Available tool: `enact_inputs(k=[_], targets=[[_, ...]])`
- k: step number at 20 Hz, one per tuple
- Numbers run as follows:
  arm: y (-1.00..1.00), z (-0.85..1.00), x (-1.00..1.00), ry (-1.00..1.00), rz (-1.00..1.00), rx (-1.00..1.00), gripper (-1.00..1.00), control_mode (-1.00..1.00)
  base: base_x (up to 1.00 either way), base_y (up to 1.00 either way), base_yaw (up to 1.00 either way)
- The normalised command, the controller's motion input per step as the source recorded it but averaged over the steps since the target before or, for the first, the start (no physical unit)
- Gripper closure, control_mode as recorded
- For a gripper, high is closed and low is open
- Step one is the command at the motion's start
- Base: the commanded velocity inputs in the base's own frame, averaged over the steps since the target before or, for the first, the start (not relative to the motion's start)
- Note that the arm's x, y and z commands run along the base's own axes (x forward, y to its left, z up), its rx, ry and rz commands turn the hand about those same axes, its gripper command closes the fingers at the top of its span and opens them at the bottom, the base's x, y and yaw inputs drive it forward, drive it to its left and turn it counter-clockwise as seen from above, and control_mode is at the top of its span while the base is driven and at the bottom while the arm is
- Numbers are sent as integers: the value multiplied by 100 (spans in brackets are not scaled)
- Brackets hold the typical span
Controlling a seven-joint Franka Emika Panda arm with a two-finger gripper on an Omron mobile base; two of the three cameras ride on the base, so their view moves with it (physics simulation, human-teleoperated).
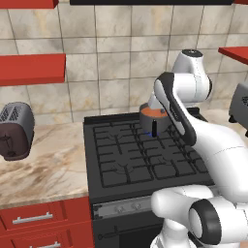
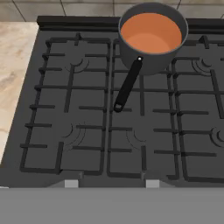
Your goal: Wait until the marinara sauce is simmered to a deep red color and then turn off the stove.
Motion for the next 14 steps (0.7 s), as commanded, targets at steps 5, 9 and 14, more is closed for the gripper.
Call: enact_inputs(k=[5,9,14], targets=[[-13,0,-2,-3,3,0,-100,-100,0,0,0],[-50,0,-23,-4,6,0,-100,-100,0,0,0],[-71,0,-40,-4,7,0,-100,-100,0,0,0]])
